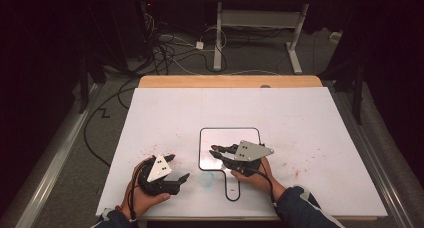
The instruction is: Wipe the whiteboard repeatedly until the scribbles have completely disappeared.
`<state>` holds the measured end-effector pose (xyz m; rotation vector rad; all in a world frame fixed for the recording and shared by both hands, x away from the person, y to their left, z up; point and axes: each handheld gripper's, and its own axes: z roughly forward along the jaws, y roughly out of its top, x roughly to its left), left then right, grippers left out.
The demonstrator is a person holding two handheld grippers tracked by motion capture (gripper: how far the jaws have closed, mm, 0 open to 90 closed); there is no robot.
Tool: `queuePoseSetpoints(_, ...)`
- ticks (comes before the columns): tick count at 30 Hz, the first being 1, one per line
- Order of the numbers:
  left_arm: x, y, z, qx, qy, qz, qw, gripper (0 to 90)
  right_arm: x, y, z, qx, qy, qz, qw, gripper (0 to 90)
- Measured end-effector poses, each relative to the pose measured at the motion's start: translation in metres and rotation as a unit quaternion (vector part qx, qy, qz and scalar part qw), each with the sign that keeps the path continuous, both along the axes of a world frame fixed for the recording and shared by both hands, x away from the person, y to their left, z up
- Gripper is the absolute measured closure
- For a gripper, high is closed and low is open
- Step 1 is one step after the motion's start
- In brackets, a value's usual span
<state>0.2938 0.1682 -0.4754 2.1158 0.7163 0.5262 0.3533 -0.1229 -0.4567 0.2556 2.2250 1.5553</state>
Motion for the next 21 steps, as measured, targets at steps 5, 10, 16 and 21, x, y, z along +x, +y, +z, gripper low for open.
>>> queuePoseSetpoints(5,0.0,-0.001,0.0,0.0,0.0,0.0,1.0,22.2,0.006,-0.02,0.002,-0.01,-0.007,-0.02,0.9997,81.5)
queuePoseSetpoints(10,0.0,-0.003,0.001,0.003,-0.001,0.0,1.0,22.2,0.009,-0.031,0.003,-0.008,-0.002,-0.034,0.9994,81.5)
queuePoseSetpoints(16,0.001,-0.004,0.0,0.003,0.0,-0.002,1.0,22.2,0.004,0.0,0.0,0.009,0.009,-0.006,0.9999,81.5)
queuePoseSetpoints(21,0.0,-0.001,0.001,-0.002,-0.001,-0.003,1.0,22.3,-0.002,0.028,-0.002,0.02,0.018,0.016,0.9995,81.5)
